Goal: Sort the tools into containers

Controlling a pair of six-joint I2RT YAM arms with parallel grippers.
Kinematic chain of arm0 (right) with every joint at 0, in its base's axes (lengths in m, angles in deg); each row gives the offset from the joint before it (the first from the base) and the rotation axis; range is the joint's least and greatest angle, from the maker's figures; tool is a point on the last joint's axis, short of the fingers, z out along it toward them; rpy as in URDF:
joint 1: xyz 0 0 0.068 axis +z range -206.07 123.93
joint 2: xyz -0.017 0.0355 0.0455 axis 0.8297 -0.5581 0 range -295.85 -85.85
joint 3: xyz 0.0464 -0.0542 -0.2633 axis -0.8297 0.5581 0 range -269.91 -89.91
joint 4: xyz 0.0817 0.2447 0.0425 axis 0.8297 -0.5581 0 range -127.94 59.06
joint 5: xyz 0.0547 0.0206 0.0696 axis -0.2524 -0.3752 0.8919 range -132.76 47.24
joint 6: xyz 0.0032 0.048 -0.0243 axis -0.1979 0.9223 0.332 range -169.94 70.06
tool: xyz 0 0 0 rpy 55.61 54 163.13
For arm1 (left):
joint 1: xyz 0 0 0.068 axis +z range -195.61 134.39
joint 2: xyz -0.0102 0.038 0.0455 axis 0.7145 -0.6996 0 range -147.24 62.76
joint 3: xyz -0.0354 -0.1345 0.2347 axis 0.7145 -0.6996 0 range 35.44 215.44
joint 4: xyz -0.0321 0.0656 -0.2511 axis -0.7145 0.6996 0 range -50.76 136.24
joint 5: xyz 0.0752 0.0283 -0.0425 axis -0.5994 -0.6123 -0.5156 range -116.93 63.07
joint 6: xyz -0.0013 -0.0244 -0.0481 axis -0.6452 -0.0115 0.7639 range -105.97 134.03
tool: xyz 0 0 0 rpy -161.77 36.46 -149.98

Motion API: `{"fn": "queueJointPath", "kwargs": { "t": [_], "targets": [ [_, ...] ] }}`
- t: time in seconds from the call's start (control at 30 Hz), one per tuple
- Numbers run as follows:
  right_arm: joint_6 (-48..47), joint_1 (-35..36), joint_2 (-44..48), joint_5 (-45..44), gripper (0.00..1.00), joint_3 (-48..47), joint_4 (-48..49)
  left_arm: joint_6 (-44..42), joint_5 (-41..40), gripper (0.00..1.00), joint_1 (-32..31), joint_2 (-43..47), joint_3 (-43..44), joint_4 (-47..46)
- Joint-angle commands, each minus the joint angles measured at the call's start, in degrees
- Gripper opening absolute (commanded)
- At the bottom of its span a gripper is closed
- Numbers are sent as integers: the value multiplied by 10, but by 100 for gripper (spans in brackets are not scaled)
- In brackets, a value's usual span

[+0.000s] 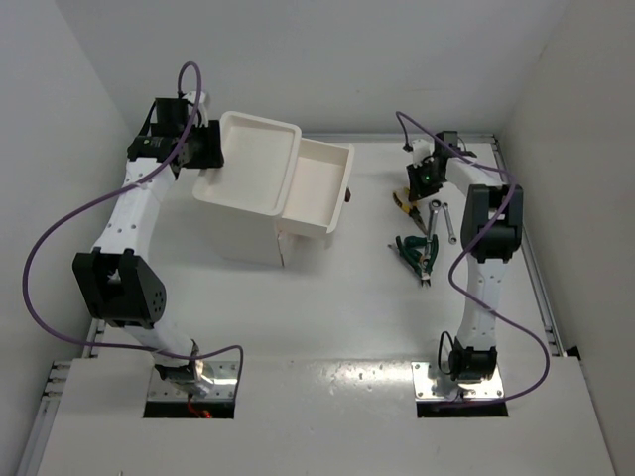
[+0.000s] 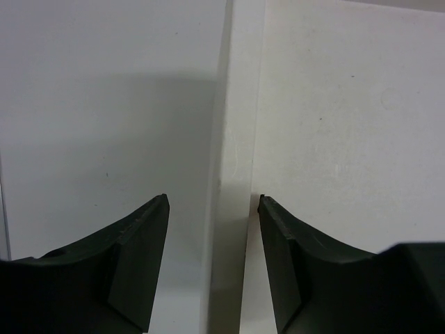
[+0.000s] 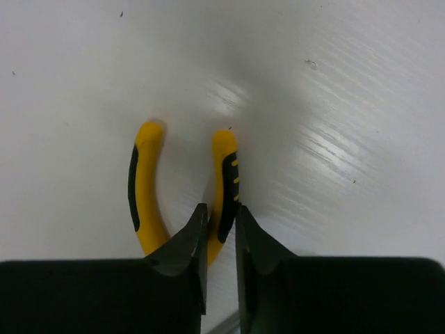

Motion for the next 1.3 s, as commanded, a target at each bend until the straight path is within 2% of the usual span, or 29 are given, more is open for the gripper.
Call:
{"fn": "queueJointPath", "kwargs": {
  "t": [0.0,0.03,0.07,0.2,0.43,0.57,0.67,0.7,0.73,0.77,0.83,0.87,1.0,1.17,1.27],
  "targets": [
    [-18,7,-6,-19,12,-12,-16,-9,1,60,2,-19,2,27],
    [-18,7,0,-26,3,-12,-16,-9,1,60,2,-19,2,27],
    [-18,7,0,-26,0,-12,-16,-9,1,60,2,-19,-4,27],
    [10,7,42,-5,0,-6,-3,-9,1,60,2,-19,-4,27],
    [188,-4,177,19,0,-52,11,-9,6,60,2,-19,-4,27],
    [337,-10,254,19,0,-58,-1,-9,6,60,2,-19,-4,27],
    [431,-10,306,64,0,-46,5,-14,6,60,-3,-14,-4,27],
    [454,-10,321,83,0,-38,17,-14,6,60,-3,-14,-4,27],
    [482,-10,339,104,0,-23,77,-14,6,60,-3,-14,-4,27],
    [547,-4,358,120,0,21,117,-14,6,60,-8,-14,-9,27],
    [602,9,403,120,0,56,182,-14,6,60,-9,-14,-9,27],
    [635,31,408,120,0,65,220,-14,6,60,-9,-14,-9,27],
    [691,96,394,94,0,73,247,-9,6,61,-14,-9,-14,27],
    [747,158,332,34,0,37,205,-9,6,61,-19,-9,-14,27],
    [760,167,309,9,0,15,184,-9,6,61,-19,-9,-14,27]
  ]
}}
